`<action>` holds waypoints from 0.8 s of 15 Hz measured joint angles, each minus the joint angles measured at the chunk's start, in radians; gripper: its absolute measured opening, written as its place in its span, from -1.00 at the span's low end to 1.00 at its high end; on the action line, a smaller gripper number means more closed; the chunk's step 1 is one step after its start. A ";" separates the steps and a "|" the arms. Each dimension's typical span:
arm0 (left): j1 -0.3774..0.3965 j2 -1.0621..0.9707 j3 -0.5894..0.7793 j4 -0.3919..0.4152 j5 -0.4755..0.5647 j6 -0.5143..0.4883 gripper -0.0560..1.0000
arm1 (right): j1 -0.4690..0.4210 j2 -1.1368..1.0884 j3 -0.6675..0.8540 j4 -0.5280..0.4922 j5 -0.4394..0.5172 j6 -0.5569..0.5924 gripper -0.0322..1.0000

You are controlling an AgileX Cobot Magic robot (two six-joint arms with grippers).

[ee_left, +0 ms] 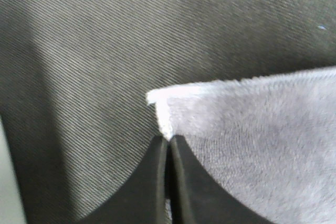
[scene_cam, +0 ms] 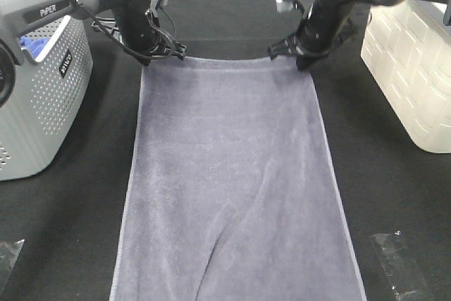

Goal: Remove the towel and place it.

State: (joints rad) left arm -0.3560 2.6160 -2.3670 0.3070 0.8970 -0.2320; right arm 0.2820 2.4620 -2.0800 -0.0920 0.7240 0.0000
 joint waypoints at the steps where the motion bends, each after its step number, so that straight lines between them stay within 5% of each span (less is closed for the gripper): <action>1: 0.000 0.000 0.000 0.013 -0.028 0.000 -0.89 | 0.000 0.000 -0.032 -0.020 0.004 0.000 -0.94; 6: 0.013 0.000 0.000 0.045 -0.227 -0.034 -0.89 | 0.000 0.000 -0.096 -0.123 -0.030 0.000 -0.94; 12: 0.061 0.000 0.000 0.062 -0.489 -0.041 -0.89 | -0.002 0.000 -0.097 -0.197 -0.189 0.000 -0.94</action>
State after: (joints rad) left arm -0.2950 2.6160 -2.3670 0.3690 0.4080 -0.2730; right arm 0.2800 2.4620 -2.1770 -0.2890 0.5350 0.0000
